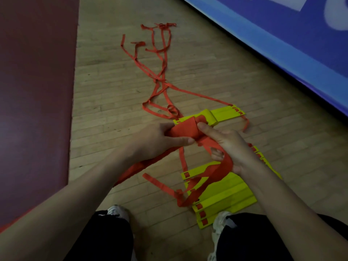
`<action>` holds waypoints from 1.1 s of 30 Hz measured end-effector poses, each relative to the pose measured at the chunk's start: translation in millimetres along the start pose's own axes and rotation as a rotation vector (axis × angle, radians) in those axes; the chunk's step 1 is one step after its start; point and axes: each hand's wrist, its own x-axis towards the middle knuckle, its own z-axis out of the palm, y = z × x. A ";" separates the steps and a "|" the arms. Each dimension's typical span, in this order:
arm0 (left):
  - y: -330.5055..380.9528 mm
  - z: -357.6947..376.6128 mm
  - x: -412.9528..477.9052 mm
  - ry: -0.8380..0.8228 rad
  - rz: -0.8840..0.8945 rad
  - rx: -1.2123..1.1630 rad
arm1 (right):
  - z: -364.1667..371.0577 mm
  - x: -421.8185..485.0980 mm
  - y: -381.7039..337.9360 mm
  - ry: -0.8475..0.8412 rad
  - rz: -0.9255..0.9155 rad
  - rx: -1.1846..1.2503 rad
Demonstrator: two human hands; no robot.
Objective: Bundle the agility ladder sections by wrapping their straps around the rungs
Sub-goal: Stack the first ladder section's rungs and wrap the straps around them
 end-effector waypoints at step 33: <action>-21.3 -6.0 -3.4 -0.416 -0.209 -0.691 | -20.5 1.8 -13.6 -0.105 -0.104 -0.124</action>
